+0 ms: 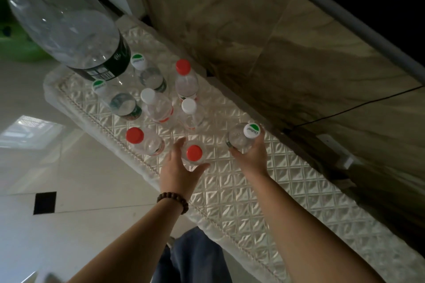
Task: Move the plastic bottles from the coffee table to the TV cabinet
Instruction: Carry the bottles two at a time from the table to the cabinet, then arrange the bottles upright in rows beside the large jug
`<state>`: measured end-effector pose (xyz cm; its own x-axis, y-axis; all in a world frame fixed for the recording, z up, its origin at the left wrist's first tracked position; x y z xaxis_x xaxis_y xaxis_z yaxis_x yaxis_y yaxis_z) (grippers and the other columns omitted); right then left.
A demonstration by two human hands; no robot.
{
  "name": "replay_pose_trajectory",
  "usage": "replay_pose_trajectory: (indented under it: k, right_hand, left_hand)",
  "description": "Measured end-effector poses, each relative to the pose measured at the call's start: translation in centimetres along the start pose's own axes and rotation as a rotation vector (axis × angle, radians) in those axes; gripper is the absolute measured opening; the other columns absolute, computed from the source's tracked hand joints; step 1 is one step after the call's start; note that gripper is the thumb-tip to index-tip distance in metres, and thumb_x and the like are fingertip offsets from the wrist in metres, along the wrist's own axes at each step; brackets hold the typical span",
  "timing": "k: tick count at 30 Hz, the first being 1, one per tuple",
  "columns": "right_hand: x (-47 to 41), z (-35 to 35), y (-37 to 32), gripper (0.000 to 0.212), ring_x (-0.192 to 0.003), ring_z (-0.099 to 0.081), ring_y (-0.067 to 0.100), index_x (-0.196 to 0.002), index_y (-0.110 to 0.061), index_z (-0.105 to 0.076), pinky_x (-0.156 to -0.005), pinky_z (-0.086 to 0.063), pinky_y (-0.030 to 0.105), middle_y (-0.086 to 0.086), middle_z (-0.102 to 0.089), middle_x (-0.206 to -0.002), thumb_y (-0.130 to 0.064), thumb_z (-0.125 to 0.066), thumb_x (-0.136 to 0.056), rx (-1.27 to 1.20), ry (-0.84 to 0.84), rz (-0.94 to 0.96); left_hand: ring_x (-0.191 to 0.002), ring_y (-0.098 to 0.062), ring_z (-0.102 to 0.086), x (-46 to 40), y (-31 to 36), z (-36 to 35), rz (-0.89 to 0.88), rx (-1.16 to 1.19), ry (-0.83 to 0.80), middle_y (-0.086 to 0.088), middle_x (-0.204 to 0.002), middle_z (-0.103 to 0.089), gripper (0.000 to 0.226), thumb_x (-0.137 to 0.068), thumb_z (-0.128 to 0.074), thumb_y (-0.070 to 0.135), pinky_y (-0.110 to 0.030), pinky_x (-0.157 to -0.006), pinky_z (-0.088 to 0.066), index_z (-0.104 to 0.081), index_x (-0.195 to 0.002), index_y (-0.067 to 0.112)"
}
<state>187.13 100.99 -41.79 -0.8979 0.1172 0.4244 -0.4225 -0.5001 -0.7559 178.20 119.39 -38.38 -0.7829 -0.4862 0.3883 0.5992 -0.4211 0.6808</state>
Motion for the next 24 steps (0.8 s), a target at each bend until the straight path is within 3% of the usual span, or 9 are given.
replay_pose_trajectory:
  k: [5,11,16,24]
  right_hand:
    - [1.5,1.5,-2.1,0.117,-0.142,-0.028,0.018,-0.153,-0.026,-0.01,-0.105,-0.026,0.023,0.003,-0.023,-0.158,-0.023,-0.087,-0.065,0.037,-0.023,0.061]
    - [6.9,5.6,-7.9,0.104,-0.144,-0.024,0.017,-0.152,-0.031,-0.007,-0.107,-0.029,0.028,-0.001,-0.016,-0.16,-0.036,-0.078,-0.076,0.1,-0.029,0.205]
    - [10.9,7.5,-13.1,0.083,-0.145,-0.021,0.015,-0.151,-0.036,-0.01,-0.113,-0.032,0.038,-0.004,-0.015,-0.16,-0.041,-0.064,-0.087,0.193,-0.088,0.379]
    - [13.6,5.7,-19.6,0.082,-0.148,-0.014,0.016,-0.151,-0.038,-0.005,-0.115,-0.029,0.043,-0.004,-0.01,-0.162,-0.046,-0.059,-0.089,0.295,-0.206,0.51]
  left_hand:
    - [-0.141,-0.017,-0.027,1.6,0.6,1.4,-0.013,-0.039,-0.02,0.004,-0.155,-0.027,0.106,-0.066,-0.081,0.048,-0.04,-0.114,-0.029,-0.019,-0.15,0.028]
    - [-0.146,-0.017,-0.015,5.5,3.9,6.1,-0.078,-0.158,0.011,0.004,-0.158,-0.02,0.099,-0.075,-0.068,0.058,-0.041,-0.118,-0.017,-0.014,-0.152,0.026]
    - [-0.146,-0.018,-0.016,8.2,7.2,11.1,-0.171,-0.21,0.104,0.003,-0.157,-0.025,0.081,-0.084,-0.059,0.055,-0.042,-0.118,-0.018,-0.025,-0.15,0.024]
    - [-0.143,-0.019,-0.026,8.1,8.2,19.3,-0.114,-0.115,0.295,0.002,-0.152,-0.035,0.072,-0.085,-0.059,0.053,-0.044,-0.116,-0.025,-0.034,-0.146,0.025]
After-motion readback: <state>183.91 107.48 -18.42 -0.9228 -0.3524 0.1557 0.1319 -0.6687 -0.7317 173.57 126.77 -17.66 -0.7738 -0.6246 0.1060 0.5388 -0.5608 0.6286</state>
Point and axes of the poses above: each hand's wrist, its own x-axis away from the middle knuckle, its own z-axis out of the back of the hand, y = z × x, the point moved 4 cm from there along -x, towards the middle knuckle
